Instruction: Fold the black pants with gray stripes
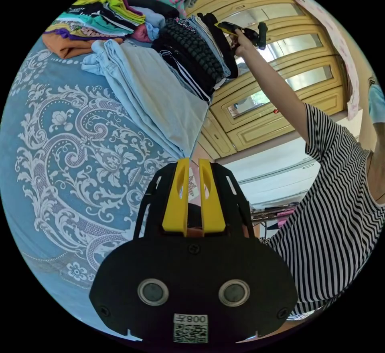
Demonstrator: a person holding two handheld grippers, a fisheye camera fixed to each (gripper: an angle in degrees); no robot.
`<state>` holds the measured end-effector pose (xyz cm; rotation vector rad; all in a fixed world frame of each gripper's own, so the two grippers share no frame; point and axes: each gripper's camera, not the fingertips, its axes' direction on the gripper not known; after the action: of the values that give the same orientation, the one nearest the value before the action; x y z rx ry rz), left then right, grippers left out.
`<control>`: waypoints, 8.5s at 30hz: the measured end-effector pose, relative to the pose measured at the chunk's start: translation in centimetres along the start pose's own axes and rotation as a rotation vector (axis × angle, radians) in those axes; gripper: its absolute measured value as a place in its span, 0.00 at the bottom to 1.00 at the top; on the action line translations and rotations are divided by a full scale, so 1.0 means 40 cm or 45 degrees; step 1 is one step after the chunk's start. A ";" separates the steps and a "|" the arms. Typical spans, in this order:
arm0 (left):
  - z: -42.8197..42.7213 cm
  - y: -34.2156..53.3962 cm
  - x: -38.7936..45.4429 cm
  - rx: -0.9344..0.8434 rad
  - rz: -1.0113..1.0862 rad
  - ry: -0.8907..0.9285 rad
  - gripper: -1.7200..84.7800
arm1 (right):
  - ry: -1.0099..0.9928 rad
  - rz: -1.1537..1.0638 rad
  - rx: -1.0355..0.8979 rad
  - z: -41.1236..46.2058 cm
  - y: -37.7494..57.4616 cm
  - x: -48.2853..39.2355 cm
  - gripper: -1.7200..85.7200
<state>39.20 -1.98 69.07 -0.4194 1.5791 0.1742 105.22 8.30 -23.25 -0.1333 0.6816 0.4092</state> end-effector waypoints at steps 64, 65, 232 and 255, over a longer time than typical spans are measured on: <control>-0.929 1.657 1.345 1.261 -0.532 -0.337 0.18 | -2.023 -0.927 -0.123 -1.562 0.166 -1.871 0.03; -0.922 1.643 1.355 1.209 -0.507 -0.324 0.19 | -2.013 -0.935 -0.136 -1.561 0.171 -1.890 0.03; -1.448 1.138 0.999 0.335 -0.749 -0.361 0.10 | -0.509 -0.506 -0.940 0.497 0.709 -1.945 0.09; -1.325 0.847 1.043 0.351 -0.338 -0.405 0.03 | -1.227 -0.101 -0.577 0.436 0.584 -1.539 0.02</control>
<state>-22.67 3.28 26.12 -0.3604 1.1999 -0.1725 62.70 14.11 29.64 -0.3586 -0.3725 0.4860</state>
